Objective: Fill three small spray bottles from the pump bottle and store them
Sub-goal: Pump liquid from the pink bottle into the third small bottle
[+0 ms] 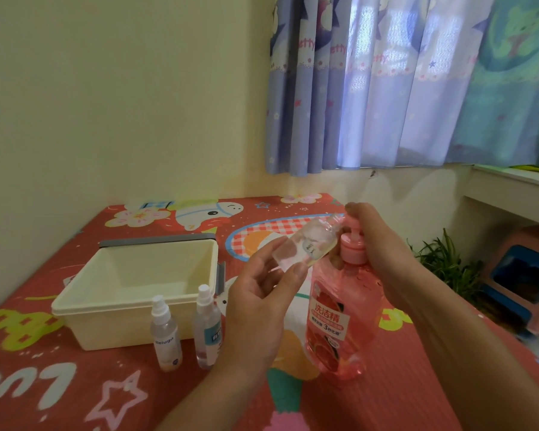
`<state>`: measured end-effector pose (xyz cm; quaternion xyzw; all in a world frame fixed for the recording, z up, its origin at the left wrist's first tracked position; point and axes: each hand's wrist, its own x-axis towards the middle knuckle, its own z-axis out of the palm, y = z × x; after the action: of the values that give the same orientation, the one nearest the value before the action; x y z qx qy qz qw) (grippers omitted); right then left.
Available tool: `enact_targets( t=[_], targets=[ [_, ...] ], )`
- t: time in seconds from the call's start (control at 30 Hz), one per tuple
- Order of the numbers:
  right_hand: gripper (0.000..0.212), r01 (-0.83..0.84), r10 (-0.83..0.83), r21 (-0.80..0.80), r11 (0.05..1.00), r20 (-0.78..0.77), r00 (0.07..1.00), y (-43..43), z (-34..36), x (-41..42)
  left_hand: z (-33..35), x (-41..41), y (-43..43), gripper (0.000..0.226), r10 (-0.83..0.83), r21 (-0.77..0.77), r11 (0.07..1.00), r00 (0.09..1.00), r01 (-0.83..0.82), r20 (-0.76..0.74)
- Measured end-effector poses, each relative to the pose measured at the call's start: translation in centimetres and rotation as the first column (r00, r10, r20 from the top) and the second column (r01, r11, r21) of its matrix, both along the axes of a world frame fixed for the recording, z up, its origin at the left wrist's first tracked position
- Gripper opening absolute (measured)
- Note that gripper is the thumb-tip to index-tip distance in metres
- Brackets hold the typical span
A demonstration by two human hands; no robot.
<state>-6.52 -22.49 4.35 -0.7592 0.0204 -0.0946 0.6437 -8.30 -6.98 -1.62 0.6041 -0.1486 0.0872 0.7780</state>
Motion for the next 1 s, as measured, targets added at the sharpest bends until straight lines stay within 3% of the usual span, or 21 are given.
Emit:
enact_targets(
  t=[0.13, 1.0],
  targets=[
    [0.063, -0.013, 0.013, -0.001, 1.0, 0.003, 1.0, -0.09, -0.1, -0.03, 0.04, 0.04, 0.05, 0.047, 0.005, 0.019, 1.0, 1.0, -0.005, 0.005],
    [0.055, -0.016, 0.015, 0.007, 1.0, 0.019, 1.0, -0.17, -0.29, 0.36, -0.03, 0.06, 0.15, 0.042, 0.006, -0.003, 1.0, 1.0, -0.006, 0.005]
  ],
)
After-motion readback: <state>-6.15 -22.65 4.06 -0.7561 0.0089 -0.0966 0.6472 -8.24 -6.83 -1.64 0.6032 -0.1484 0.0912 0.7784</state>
